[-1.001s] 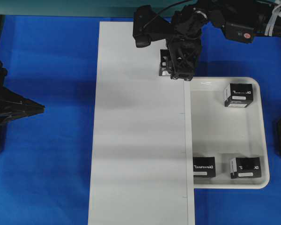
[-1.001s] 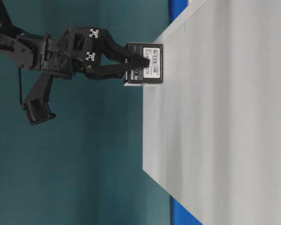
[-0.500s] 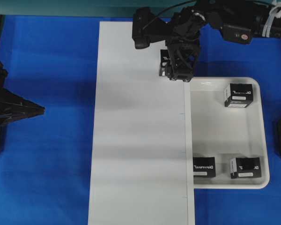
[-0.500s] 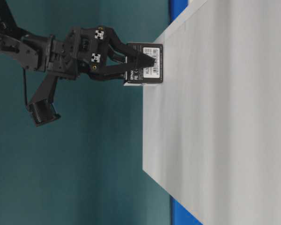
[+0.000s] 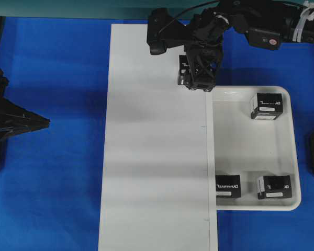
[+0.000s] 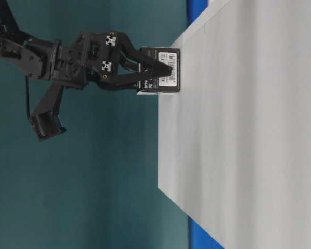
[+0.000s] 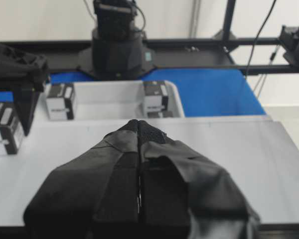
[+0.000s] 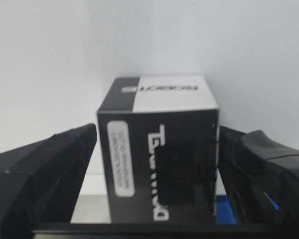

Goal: Place the box from the white plastic tray onto the white base.
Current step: 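Lower the held box onto the white board's edge with the right gripper, then open the right gripper and raise it off the box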

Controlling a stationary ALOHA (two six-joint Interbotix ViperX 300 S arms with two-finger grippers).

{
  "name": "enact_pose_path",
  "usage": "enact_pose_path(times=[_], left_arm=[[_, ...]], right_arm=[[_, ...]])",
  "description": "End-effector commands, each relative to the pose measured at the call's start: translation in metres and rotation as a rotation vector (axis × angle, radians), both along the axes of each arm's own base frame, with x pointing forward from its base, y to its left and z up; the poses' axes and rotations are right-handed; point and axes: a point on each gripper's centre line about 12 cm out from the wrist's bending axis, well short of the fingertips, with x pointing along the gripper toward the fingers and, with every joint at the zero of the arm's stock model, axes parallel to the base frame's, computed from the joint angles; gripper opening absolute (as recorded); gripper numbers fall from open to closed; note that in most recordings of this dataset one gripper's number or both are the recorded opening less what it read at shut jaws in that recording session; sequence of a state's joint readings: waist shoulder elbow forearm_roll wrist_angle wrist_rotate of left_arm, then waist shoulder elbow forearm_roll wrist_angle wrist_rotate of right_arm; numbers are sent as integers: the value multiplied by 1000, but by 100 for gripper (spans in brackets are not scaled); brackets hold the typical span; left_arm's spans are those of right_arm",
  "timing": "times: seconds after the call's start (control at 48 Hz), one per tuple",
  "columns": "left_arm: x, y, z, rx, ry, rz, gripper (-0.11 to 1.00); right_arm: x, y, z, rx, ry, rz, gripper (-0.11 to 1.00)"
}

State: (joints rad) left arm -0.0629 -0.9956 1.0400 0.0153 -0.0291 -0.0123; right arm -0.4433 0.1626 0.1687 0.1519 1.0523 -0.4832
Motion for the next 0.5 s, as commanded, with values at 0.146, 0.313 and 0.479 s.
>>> enact_pose_path(times=[0.146, 0.313, 0.479], left_arm=[[1, 0, 10, -5, -24, 0, -7], [2, 0, 8, -6, -18, 1, -7], [2, 1, 7, -6, -15, 5, -7]], right_arm=[[-4, 7, 41, -12, -85, -62, 99], [-12, 19, 78, 9, -187, -116, 99], [-19, 34, 112, -14, -305, -125, 99]])
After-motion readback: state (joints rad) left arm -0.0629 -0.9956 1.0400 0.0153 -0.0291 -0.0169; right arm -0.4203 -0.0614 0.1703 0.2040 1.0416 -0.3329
